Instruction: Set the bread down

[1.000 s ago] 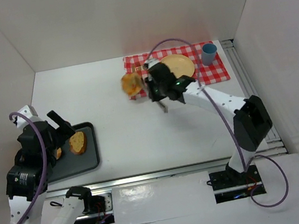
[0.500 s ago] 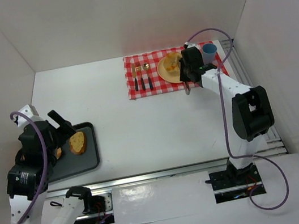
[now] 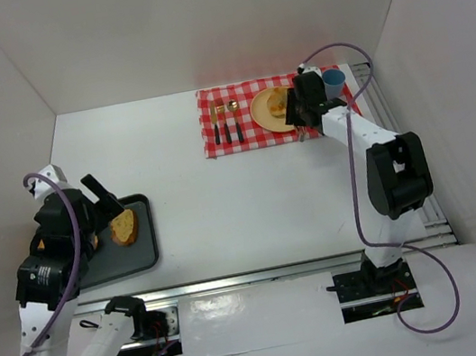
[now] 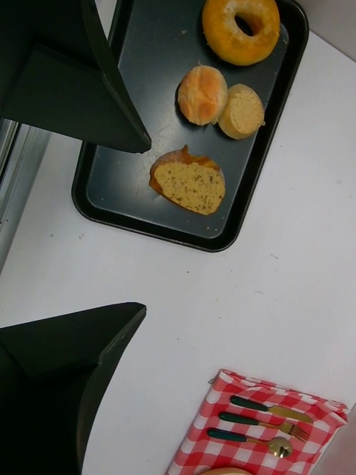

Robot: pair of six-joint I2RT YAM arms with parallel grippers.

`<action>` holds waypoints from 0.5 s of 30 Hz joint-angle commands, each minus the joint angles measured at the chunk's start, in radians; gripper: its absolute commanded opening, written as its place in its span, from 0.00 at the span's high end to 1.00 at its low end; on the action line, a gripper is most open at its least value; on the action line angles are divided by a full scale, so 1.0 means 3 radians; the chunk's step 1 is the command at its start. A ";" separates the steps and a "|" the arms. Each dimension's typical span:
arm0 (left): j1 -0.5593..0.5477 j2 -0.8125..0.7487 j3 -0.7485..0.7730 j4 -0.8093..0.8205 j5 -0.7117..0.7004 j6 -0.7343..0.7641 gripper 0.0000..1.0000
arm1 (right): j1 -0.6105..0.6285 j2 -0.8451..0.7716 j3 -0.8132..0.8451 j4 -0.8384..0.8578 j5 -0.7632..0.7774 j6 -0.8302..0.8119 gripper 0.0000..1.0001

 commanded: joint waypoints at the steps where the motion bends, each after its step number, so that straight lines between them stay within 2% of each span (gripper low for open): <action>1: -0.0008 0.0000 -0.0008 0.0148 0.0050 0.0057 0.05 | 0.0171 -0.0399 0.0264 0.0075 0.0112 -0.0081 0.51; 7: -0.0008 0.0061 0.0089 0.0148 0.0019 0.0088 0.04 | 0.0463 -0.0778 0.0229 0.0044 0.0342 -0.0081 0.47; 12: -0.0008 0.0061 0.0120 0.0148 0.0090 0.0119 0.04 | 0.0693 -0.0814 0.0198 -0.0054 0.0547 -0.0051 0.44; 14: -0.0008 0.0061 0.0120 0.0148 0.0091 0.0119 0.04 | 0.0770 -0.0850 0.0076 -0.0018 0.0405 -0.0014 0.45; 15: -0.0008 0.0061 0.0120 0.0148 0.0060 0.0119 0.04 | 0.0816 -0.0850 0.0076 0.0033 0.0156 0.0031 0.47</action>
